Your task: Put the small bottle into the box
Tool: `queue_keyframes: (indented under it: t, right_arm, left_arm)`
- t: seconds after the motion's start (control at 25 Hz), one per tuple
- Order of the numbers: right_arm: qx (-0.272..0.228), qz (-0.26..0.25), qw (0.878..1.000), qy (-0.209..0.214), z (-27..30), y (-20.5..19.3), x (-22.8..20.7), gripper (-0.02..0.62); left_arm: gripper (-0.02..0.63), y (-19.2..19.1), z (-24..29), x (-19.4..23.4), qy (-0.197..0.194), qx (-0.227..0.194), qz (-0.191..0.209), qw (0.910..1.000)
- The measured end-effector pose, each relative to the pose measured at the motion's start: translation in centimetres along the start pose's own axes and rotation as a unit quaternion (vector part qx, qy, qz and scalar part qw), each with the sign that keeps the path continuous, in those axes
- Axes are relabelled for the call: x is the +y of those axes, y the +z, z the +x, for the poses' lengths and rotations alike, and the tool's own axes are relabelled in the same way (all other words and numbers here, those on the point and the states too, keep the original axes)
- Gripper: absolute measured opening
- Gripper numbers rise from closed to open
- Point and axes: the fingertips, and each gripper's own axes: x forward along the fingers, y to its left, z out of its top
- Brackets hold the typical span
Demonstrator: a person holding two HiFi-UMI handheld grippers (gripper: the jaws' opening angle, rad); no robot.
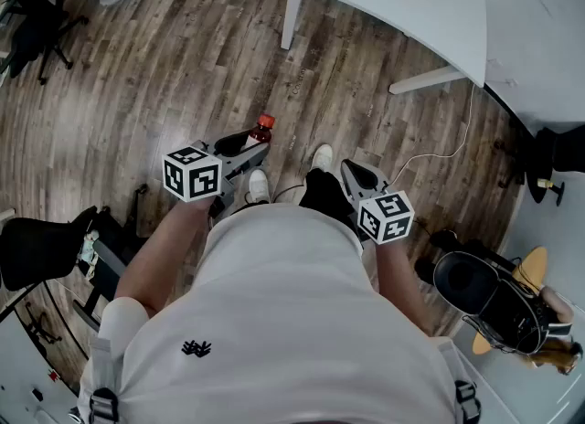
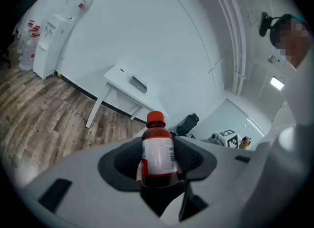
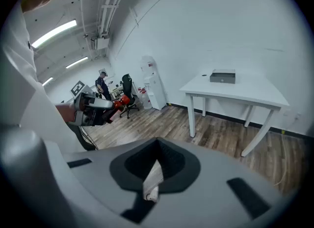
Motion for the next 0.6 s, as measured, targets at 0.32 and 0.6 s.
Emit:
queue_keyframes:
  t: [0.32,0.6]
  right_arm:
    - [-0.02,0.012,1.0,-0.011,-0.2,1.3,-4.0,0.005]
    - [-0.045,0.027,0.998,-0.021,-1.0,4.6,-11.9,0.008]
  left_arm:
    - [0.209,2.8,5.2,-0.8,-0.013,0.012,0.019,0.9997]
    - [0.21,8.0,13.3,-3.5,-0.019,0.022,0.047,0.9985]
